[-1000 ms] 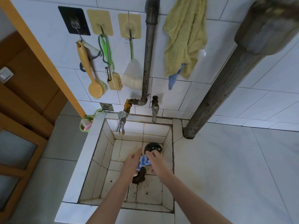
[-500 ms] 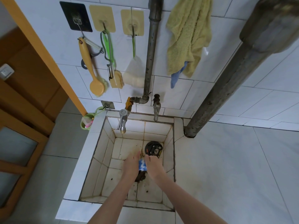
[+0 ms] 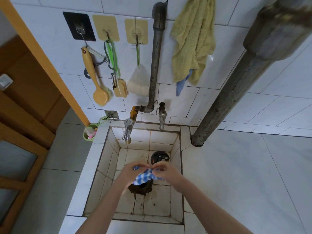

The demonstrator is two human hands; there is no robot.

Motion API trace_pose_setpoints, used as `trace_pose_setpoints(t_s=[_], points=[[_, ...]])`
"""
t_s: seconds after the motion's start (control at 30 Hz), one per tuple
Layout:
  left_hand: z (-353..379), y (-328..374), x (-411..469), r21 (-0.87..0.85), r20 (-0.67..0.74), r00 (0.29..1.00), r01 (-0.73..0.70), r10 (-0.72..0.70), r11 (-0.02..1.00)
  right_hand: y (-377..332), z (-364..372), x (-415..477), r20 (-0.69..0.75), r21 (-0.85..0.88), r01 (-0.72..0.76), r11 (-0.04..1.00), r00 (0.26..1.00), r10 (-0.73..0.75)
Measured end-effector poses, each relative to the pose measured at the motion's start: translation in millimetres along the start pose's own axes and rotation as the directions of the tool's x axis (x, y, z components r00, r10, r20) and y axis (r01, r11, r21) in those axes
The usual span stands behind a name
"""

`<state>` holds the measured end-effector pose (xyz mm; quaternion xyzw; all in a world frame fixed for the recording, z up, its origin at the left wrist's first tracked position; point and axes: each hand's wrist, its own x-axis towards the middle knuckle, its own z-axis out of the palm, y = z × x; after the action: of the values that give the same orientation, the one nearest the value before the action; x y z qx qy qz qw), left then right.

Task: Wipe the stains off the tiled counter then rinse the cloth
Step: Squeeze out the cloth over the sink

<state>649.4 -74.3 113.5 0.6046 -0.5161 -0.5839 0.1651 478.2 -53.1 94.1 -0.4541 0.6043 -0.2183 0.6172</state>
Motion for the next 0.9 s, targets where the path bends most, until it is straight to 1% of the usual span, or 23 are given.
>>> trace_pose_setpoints(t_s=[0.07, 0.1, 0.13, 0.2, 0.27, 0.33, 0.4, 0.5, 0.6, 0.77, 0.87, 0.9], points=[[0, 9, 0, -0.023, -0.003, 0.998, 0.06, -0.06, 0.998, -7, -5, -2, -0.018, 0.092, 0.004, 0.996, 1.0, -0.002], [2, 15, 0, -0.002, 0.002, 0.997, 0.075, -0.075, 0.997, -11, -7, -4, -0.019, 0.143, -0.002, 0.99, 1.0, 0.005], [3, 19, 1, 0.058, 0.021, 0.997, 0.073, -0.074, 0.996, -12, -9, -3, -0.025, 0.176, -0.008, 0.984, 1.0, 0.013], [6, 28, 4, 0.229, 0.094, 0.995, 0.008, -0.03, 0.973, -16, -14, -4, -0.02, 0.223, -0.042, 0.974, 0.999, 0.048], [4, 38, 5, 0.282, 0.14, 0.988, -0.105, 0.068, 0.954, -20, -22, -10, -0.009, 0.249, -0.047, 0.967, 0.999, 0.051], [3, 51, 7, 0.265, 0.148, 0.979, -0.174, 0.138, 0.948, -25, -35, -19, 0.017, 0.224, -0.022, 0.974, 1.0, 0.018], [7, 71, 3, 0.296, 0.157, 0.972, -0.216, 0.176, 0.93, -35, -53, -30, -0.01, 0.183, 0.034, 0.983, 0.999, -0.033], [21, 102, 0, 0.437, 0.16, 0.953, -0.301, 0.256, 0.847, -53, -84, -49, -0.101, 0.055, 0.08, 0.995, 0.992, -0.074], [43, 139, -6, 0.525, 0.169, 0.923, -0.381, 0.345, 0.761, -66, -118, -71, -0.129, -0.05, 0.132, 0.99, 0.982, -0.138], [92, 192, -17, 0.423, 0.138, 0.875, -0.476, 0.465, 0.771, -78, -185, -111, -0.256, -0.097, 0.262, 0.96, 0.926, -0.278], [133, 225, -31, 0.306, 0.142, 0.848, -0.528, 0.51, 0.792, -84, -234, -144, -0.271, -0.142, 0.346, 0.927, 0.888, -0.373], [148, 237, -34, 0.3, 0.14, 0.839, -0.542, 0.526, 0.785, -87, -251, -156, -0.281, -0.162, 0.374, 0.913, 0.87, -0.406]])
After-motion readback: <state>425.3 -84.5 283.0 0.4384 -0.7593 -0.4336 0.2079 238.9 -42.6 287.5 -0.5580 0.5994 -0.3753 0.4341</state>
